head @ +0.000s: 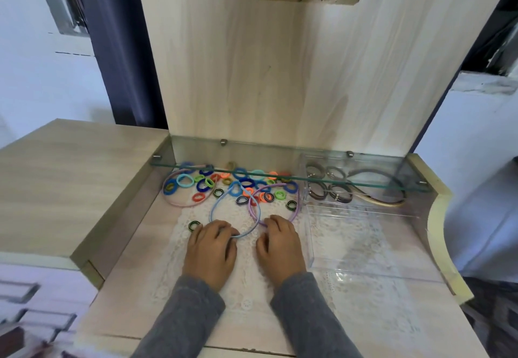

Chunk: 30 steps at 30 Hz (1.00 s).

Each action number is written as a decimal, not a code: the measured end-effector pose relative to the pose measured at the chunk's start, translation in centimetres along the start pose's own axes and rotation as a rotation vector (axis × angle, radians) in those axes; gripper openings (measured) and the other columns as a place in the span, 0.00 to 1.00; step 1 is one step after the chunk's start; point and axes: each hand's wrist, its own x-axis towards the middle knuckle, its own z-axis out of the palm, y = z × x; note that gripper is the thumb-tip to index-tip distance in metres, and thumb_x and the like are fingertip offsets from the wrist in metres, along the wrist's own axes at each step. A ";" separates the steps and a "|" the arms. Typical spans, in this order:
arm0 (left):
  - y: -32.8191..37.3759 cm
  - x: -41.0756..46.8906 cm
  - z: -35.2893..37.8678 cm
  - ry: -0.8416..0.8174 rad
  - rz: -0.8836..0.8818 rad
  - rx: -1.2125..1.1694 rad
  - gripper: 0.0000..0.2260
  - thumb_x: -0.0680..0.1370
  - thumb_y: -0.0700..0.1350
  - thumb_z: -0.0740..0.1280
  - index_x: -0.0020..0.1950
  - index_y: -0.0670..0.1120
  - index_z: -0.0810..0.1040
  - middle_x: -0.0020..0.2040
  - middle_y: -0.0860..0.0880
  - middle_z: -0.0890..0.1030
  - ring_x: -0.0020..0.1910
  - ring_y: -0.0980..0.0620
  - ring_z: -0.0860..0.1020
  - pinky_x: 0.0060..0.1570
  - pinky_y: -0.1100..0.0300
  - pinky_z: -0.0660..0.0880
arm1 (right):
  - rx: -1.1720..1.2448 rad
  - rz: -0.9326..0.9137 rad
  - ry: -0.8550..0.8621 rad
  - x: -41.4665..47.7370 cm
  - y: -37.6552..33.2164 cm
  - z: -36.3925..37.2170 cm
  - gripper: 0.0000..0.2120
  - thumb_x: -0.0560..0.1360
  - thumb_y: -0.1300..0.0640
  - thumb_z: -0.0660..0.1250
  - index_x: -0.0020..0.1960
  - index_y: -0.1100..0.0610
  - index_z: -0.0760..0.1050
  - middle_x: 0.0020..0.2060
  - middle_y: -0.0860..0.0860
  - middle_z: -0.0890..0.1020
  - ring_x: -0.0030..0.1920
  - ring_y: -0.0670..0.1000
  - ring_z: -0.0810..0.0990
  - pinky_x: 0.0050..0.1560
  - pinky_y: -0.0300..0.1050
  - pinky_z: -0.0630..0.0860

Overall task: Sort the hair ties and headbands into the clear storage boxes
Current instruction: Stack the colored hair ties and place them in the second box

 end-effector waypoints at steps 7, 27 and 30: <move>1.0 0.4 -0.8 0.089 0.033 -0.047 0.12 0.76 0.49 0.55 0.49 0.50 0.78 0.45 0.56 0.79 0.46 0.53 0.77 0.63 0.53 0.64 | -0.013 0.016 0.006 0.2 0.5 0.2 0.15 0.72 0.55 0.56 0.50 0.60 0.78 0.48 0.54 0.79 0.48 0.55 0.77 0.49 0.49 0.77; 4.0 1.6 -8.6 0.088 -0.480 -1.056 0.10 0.78 0.34 0.63 0.46 0.49 0.78 0.40 0.46 0.80 0.36 0.52 0.80 0.43 0.61 0.79 | 0.193 -0.020 0.218 0.2 0.3 -0.9 0.05 0.74 0.66 0.66 0.47 0.58 0.77 0.45 0.53 0.76 0.46 0.54 0.73 0.46 0.43 0.70; 3.9 1.8 -9.4 0.058 -0.574 -1.190 0.10 0.79 0.33 0.63 0.48 0.47 0.78 0.41 0.45 0.81 0.35 0.52 0.80 0.41 0.62 0.80 | 0.244 -0.042 0.232 0.6 -0.3 -1.9 0.05 0.75 0.64 0.65 0.48 0.57 0.77 0.45 0.51 0.76 0.46 0.52 0.74 0.47 0.43 0.72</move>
